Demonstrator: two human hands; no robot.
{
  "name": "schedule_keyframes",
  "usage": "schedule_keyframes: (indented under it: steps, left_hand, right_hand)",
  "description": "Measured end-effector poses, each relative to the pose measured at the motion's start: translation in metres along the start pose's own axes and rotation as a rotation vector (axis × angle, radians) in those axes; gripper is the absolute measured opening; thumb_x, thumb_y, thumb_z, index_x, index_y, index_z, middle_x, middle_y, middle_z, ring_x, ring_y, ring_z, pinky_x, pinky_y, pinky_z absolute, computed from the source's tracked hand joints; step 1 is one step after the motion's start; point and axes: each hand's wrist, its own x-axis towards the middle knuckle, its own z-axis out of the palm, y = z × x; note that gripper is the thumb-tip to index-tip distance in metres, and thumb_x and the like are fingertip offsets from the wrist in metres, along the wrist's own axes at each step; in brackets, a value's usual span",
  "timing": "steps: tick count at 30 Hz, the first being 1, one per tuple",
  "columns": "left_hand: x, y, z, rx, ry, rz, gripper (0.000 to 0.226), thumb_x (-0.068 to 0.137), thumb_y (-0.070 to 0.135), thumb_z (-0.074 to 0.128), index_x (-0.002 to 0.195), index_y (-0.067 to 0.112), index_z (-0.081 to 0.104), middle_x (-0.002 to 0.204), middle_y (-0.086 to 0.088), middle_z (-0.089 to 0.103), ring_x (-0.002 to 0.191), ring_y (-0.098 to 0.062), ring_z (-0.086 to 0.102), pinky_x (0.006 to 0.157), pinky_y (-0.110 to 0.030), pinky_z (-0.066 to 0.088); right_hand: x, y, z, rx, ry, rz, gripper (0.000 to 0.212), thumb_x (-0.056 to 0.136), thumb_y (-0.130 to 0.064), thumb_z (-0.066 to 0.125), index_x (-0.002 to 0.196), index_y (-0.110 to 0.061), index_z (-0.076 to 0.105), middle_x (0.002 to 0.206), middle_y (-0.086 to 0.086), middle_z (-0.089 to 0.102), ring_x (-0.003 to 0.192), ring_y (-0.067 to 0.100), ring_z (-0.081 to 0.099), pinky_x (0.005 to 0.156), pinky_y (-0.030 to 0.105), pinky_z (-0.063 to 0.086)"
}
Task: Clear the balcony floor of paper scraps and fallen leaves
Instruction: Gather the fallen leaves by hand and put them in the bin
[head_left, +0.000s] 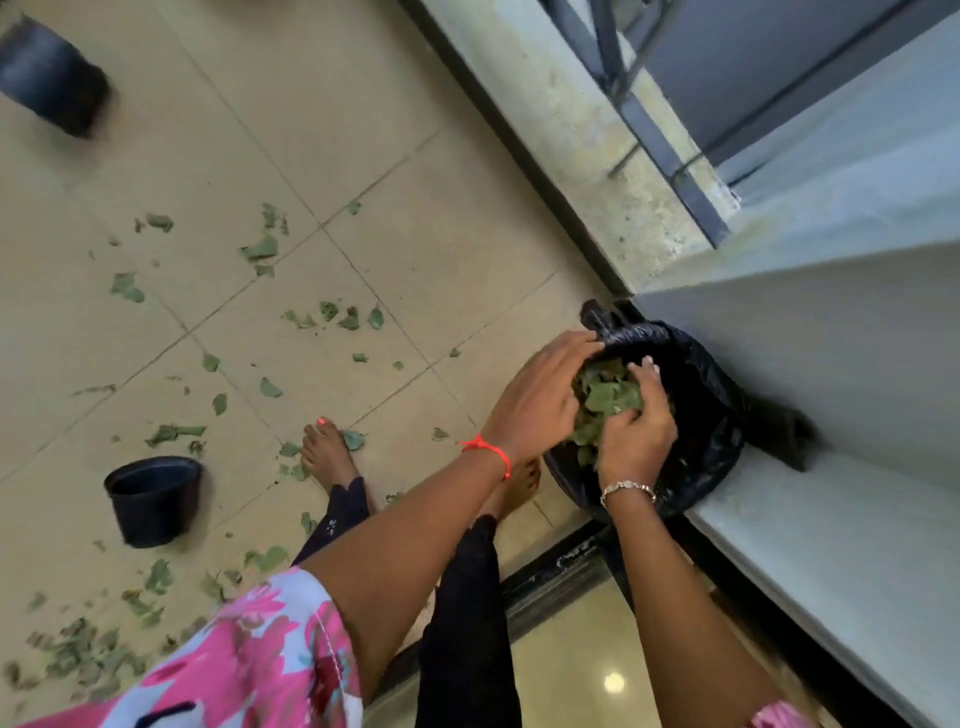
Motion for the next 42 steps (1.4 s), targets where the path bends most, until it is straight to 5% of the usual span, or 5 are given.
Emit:
schedule_keyframes:
  steps: [9,12,22,28,42]
  left_hand:
    - [-0.052,-0.083,-0.137,0.139,0.289,-0.208,0.064,0.076,-0.005,0.051,0.138,0.009,0.040,0.149,-0.006,0.034,0.141,-0.019,0.022,0.116,-0.034,0.020]
    - [-0.069,-0.105,-0.185,0.147,0.359,-0.280,0.063,0.077,-0.005,0.051,0.138,0.009,0.040,0.150,-0.005,0.033,0.143,-0.019,0.020,0.117,-0.036,0.018]
    - [-0.135,-0.174,-0.347,0.099,0.616,-0.521,0.062,0.078,-0.005,0.049,0.138,0.009,0.040,0.151,-0.004,0.031,0.145,-0.019,0.016,0.118,-0.041,0.017]
    - [-0.139,-0.210,-0.408,0.040,0.805,-0.715,0.062,0.077,-0.004,0.051,0.137,0.007,0.039,0.150,-0.005,0.032,0.144,-0.020,0.019,0.117,-0.038,0.019]
    - [-0.053,-0.227,-0.494,-0.321,1.214,-1.168,0.057,0.077,-0.003,0.056,0.132,0.002,0.045,0.144,-0.013,0.039,0.138,-0.028,0.032,0.113,-0.038,0.028]
  right_hand:
    - [-0.056,-0.124,0.093,-0.375,-0.633,-0.448,0.081,0.067,0.030,0.030,0.137,-0.008,0.041,0.153,0.002,0.024,0.141,0.007,0.016,0.108,0.007,0.009]
    - [-0.075,-0.168,0.132,-0.456,-0.741,-0.562,0.078,0.070,0.027,0.029,0.137,-0.009,0.042,0.153,0.000,0.026,0.142,0.009,0.019,0.100,-0.001,0.006]
    - [-0.154,-0.320,0.269,-0.726,-1.027,-0.898,0.053,0.089,0.010,0.035,0.140,-0.006,0.037,0.149,0.007,0.034,0.136,0.020,0.035,0.105,0.026,0.031]
    - [-0.190,-0.399,0.348,-0.758,-1.217,-1.100,0.044,0.087,0.004,0.042,0.131,-0.003,0.044,0.134,0.013,0.047,0.111,0.034,0.053,0.080,0.037,0.042]
    - [-0.140,-0.547,0.461,-1.419,-1.540,-1.625,0.051,0.096,-0.012,0.037,0.144,-0.006,0.022,0.145,0.014,0.034,0.129,0.029,0.039,0.099,0.036,0.038]
